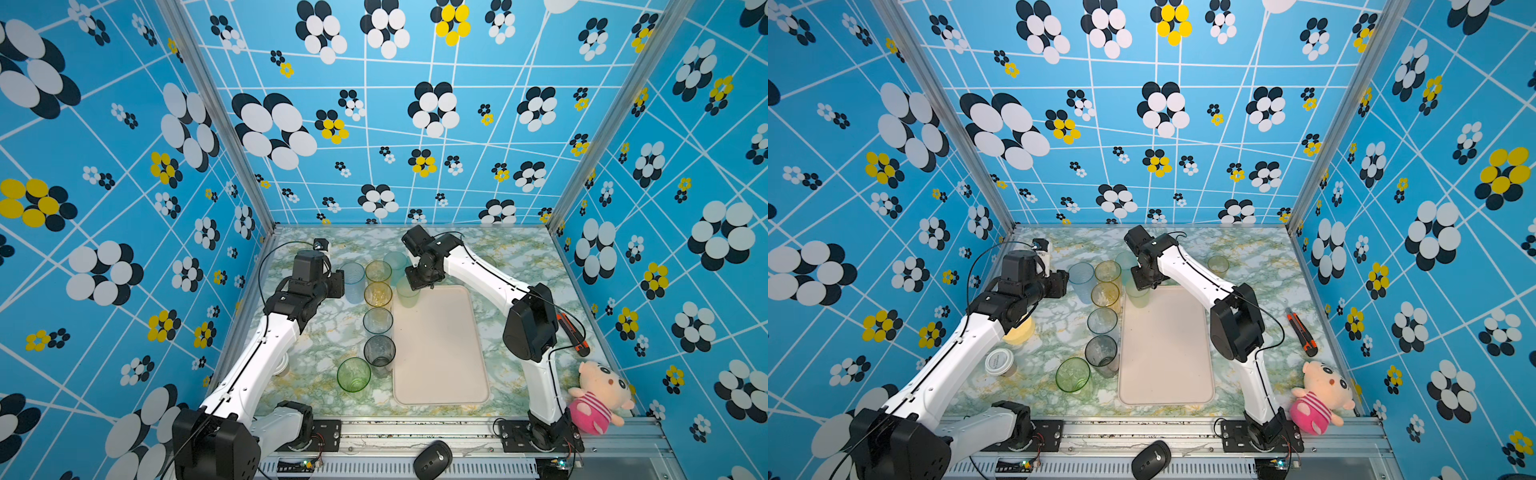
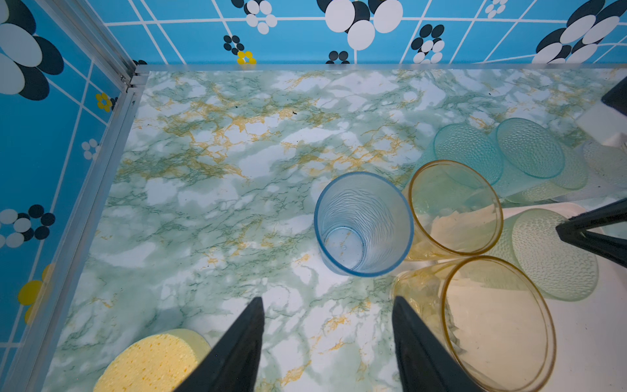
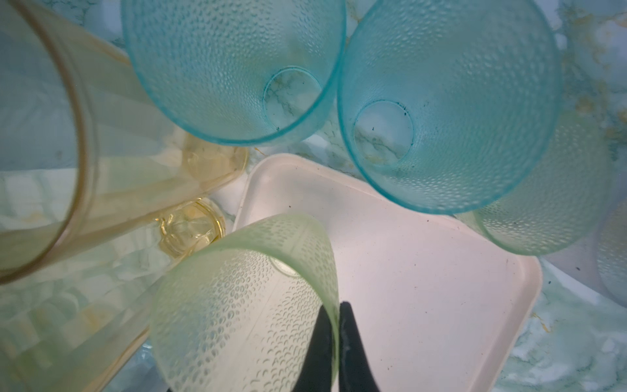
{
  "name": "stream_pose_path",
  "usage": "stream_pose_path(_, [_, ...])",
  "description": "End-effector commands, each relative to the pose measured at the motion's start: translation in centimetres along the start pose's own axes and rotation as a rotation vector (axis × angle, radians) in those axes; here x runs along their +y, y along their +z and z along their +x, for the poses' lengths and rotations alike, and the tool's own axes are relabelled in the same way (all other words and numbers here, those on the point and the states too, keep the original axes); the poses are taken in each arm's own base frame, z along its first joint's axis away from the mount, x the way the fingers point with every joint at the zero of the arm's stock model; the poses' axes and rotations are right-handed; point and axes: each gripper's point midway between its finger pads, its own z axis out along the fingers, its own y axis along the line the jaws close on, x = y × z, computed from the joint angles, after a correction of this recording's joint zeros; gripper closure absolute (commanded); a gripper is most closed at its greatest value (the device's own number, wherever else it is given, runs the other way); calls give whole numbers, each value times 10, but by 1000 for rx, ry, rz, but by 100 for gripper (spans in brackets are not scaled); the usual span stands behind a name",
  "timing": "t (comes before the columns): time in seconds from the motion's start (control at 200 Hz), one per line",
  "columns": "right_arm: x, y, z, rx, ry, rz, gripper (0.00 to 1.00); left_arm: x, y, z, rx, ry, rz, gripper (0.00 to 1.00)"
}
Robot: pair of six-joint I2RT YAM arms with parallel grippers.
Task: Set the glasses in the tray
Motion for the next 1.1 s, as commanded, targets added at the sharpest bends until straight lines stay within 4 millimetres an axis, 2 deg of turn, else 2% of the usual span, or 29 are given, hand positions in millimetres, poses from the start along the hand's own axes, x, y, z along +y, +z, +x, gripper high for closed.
stream_pose_path(0.0, [2, 0, -3, 12, -14, -6, 100, 0, -7, -12, -22, -7, 11, 39])
stream_pose_path(0.035, [2, -2, -5, 5, -14, -8, 100, -1, -7, -12, -21, -6, 13, 39])
stream_pose_path(0.045, [3, 7, -2, 24, -16, -3, 100, -1, -7, -12, -21, -6, 14, 39])
stream_pose_path(0.065, [3, 11, -1, 30, -17, 0, 100, -1, -7, -12, -20, -6, 13, 39])
stream_pose_path(0.32, [4, 27, -5, 40, -8, 5, 100, 1, -7, -11, -16, -5, 11, 38])
stream_pose_path(0.53, [5, 34, -5, 45, -1, 0, 100, 1, -9, -12, -19, -7, 13, 38])
stream_pose_path(0.58, [6, 35, -4, 46, -2, 1, 97, 2, -9, -12, -18, -7, 12, 38])
stream_pose_path(0.645, [4, 35, -4, 46, 0, 2, 89, 1, -9, -12, -19, -7, 14, 38])
stream_pose_path(0.795, [3, 30, -6, 31, 4, 0, 78, 2, -9, -12, -18, -11, 14, 38])
stream_pose_path(1.065, [-2, 15, -10, -17, 27, -9, 74, 1, -9, -12, -21, -11, 17, 38])
stream_pose_path(1.075, [-2, 4, -14, -40, 29, -14, 74, 1, -8, -12, -21, -11, 16, 38])
stream_pose_path(1.095, [-4, -2, -16, -56, 33, -18, 73, 2, -9, -12, -22, -12, 15, 38])
